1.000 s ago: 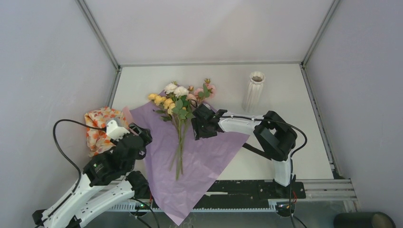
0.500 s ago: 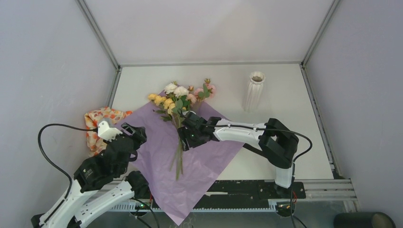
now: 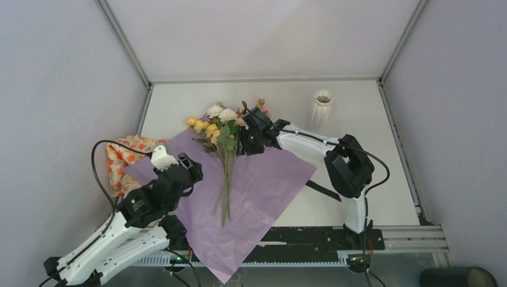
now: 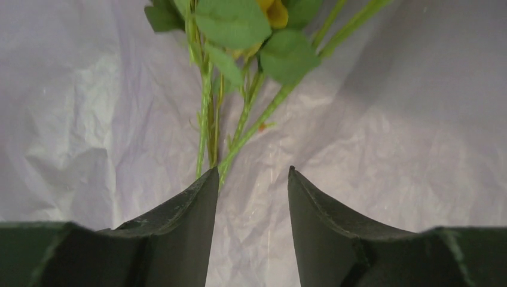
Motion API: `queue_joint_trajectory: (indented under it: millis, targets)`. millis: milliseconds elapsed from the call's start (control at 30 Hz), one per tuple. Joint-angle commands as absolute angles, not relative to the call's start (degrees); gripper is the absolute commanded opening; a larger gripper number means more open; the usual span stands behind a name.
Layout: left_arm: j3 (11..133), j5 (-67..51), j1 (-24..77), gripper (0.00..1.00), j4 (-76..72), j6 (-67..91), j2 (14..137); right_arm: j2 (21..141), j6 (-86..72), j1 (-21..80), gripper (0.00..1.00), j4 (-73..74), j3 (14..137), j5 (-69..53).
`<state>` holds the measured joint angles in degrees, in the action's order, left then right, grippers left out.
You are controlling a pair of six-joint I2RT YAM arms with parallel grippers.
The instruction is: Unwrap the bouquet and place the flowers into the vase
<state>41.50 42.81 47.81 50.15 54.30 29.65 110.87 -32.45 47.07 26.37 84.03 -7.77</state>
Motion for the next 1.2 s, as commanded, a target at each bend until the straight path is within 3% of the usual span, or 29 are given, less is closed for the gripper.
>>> queue_joint_trajectory:
  millis: [0,267,533,733,1000,1167]
  targets:
    - [40.08,41.52,47.58,0.68,45.9,52.23,30.41,114.97,-32.9,45.61,0.53,25.71,91.18,-10.96]
    - [38.41,38.89,47.57,0.68,41.87,49.31,32.52,122.36,-33.88,42.28,0.46,26.37,96.5,-14.96]
    - [36.2,37.5,47.57,0.68,37.58,44.84,35.12,120.05,-35.84,41.69,0.45,21.46,89.93,-15.72]
    - [34.32,32.63,47.67,0.67,31.96,42.24,39.77,122.6,-36.3,40.96,0.44,20.96,92.12,-18.0]
    - [30.33,26.63,47.63,0.66,23.98,37.84,43.66,122.17,-37.46,40.61,0.05,18.4,90.88,-20.04]
    - [28.43,22.96,47.68,0.63,19.86,35.09,46.14,115.61,-38.33,40.61,0.0,15.1,84.1,-20.55]
